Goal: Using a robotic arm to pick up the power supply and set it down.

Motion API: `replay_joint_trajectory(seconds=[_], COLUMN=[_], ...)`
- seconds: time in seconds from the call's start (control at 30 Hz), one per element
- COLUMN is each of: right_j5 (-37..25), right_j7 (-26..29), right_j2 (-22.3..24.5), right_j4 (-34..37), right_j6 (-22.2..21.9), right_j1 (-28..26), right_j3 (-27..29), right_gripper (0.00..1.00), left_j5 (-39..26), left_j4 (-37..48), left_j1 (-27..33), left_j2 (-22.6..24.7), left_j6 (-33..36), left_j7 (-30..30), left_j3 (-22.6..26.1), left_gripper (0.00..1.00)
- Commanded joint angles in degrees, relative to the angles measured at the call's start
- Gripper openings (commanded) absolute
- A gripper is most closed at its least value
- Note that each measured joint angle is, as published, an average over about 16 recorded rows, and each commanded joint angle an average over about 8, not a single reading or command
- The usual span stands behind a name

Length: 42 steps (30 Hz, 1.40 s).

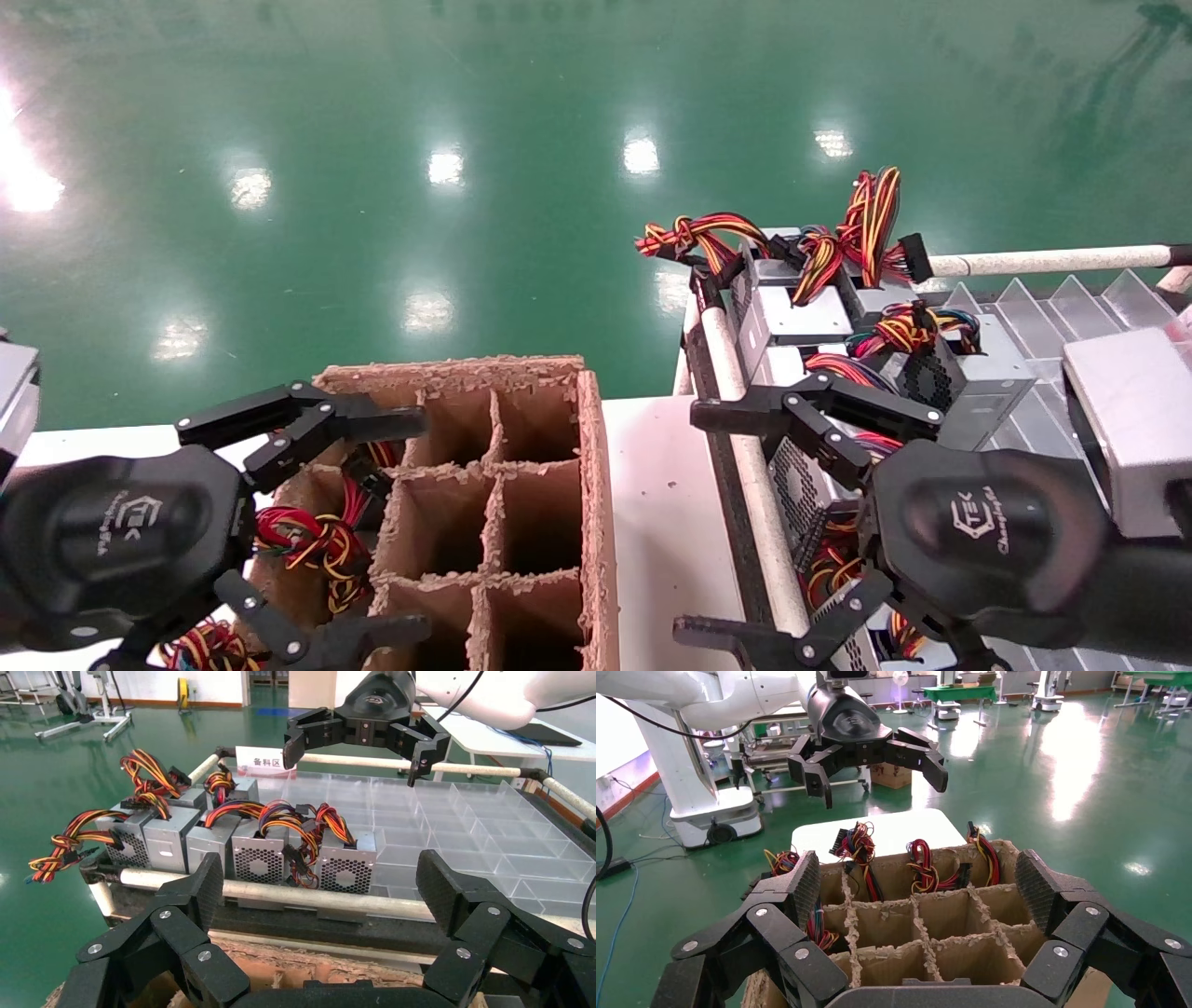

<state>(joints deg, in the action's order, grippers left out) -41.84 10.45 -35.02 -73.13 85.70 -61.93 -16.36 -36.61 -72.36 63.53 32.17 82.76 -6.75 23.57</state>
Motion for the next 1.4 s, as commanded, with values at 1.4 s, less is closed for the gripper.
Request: replay_joint_trajectory(seconds=[1.4], right_j5=[0.0], right_j7=[0.0], right_j2=[0.0], right_j4=[0.0], right_j6=[0.0], right_j1=[0.0], right_j3=[0.0], right_gripper=[1.00], left_j5=[0.0], left_j4=[0.0], left_j1=[0.0], left_j2=[0.0], left_j6=[0.0], left_j7=[0.0], left_j3=[0.0], left_gripper=[1.00])
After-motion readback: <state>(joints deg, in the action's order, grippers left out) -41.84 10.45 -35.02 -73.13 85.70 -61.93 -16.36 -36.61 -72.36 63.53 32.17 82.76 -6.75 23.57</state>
